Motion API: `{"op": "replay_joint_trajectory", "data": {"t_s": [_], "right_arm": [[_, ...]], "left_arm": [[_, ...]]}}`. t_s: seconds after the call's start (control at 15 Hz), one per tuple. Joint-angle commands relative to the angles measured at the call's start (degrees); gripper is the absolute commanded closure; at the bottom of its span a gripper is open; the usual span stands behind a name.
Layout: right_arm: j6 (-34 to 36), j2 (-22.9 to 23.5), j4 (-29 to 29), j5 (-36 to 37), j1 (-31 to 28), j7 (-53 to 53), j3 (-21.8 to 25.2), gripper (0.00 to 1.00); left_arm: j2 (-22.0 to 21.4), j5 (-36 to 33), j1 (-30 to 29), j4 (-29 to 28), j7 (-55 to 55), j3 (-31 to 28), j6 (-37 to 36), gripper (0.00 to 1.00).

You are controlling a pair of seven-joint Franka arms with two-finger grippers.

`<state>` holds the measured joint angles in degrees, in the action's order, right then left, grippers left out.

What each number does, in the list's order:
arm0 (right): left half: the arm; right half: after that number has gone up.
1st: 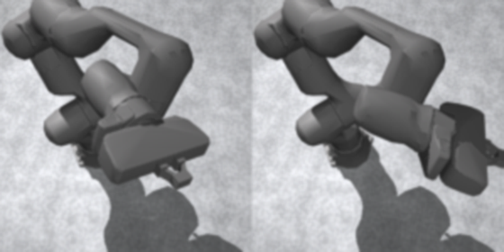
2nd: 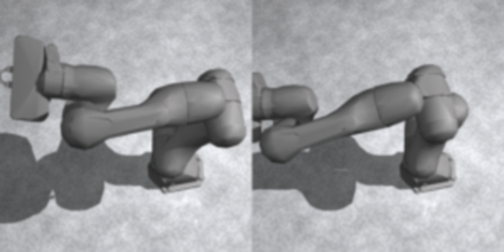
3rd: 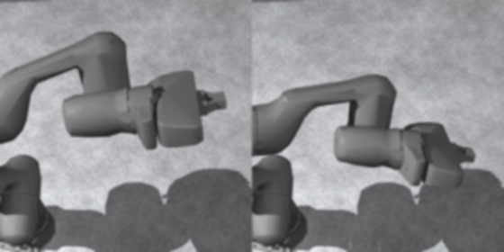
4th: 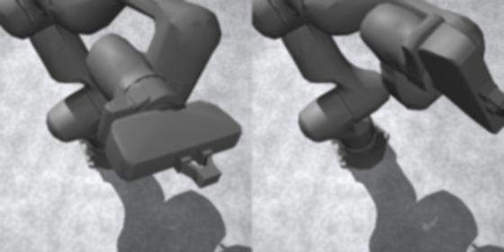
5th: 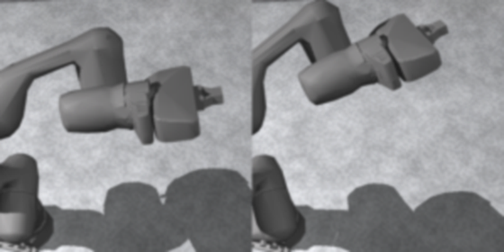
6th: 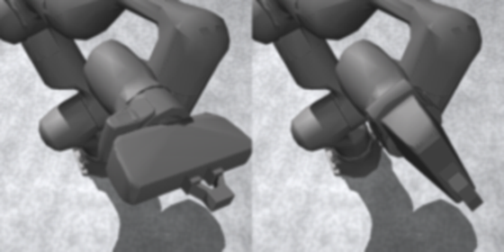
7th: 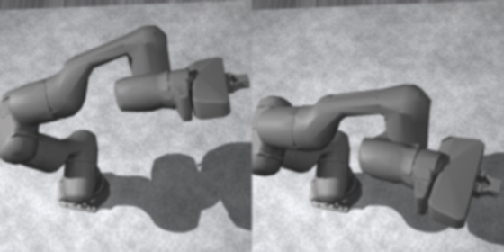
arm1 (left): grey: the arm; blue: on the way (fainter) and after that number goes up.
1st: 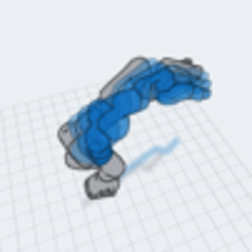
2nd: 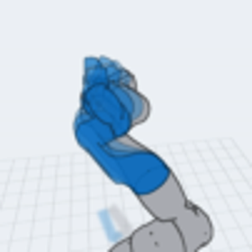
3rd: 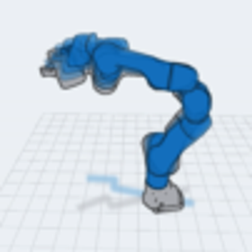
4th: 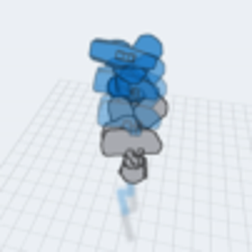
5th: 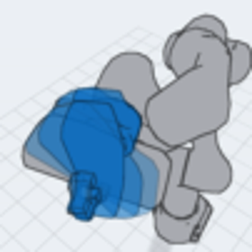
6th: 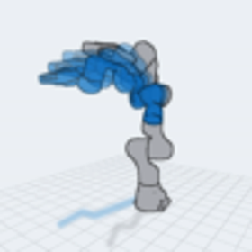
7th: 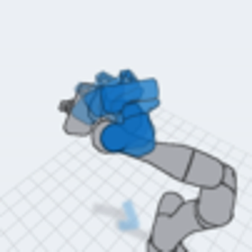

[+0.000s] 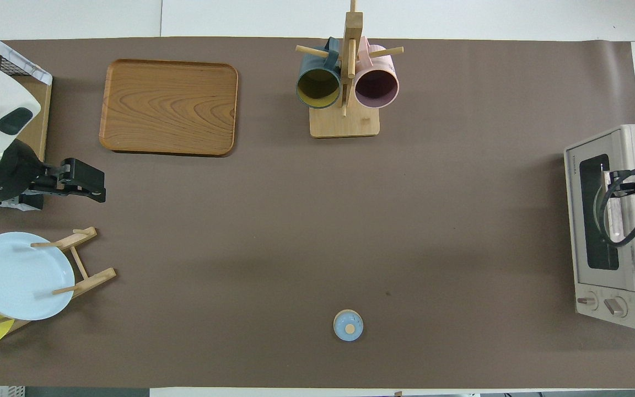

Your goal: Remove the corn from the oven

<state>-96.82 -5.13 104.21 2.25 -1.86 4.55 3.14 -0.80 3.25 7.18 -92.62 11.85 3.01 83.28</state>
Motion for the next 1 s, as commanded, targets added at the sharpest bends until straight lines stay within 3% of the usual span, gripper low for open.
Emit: {"op": "replay_joint_trajectory", "data": {"t_s": [0.0,0.6,0.93], "right_arm": [[-5.38,-3.48,7.22,0.03,-0.43,-3.14,-0.41,1.00],[-12.33,-2.52,13.11,3.64,-5.78,-0.78,-0.33,1.00],[-13.13,-2.16,13.56,3.64,-6.67,-0.42,-0.33,1.00]], "left_arm": [[-0.43,-0.97,-0.68,0.07,-0.51,0.60,-0.49,0.00],[-0.43,-0.97,-0.68,0.07,-0.51,0.51,-0.49,0.00],[-0.43,-0.97,-0.68,0.07,-0.51,0.51,-0.49,0.00]]}}
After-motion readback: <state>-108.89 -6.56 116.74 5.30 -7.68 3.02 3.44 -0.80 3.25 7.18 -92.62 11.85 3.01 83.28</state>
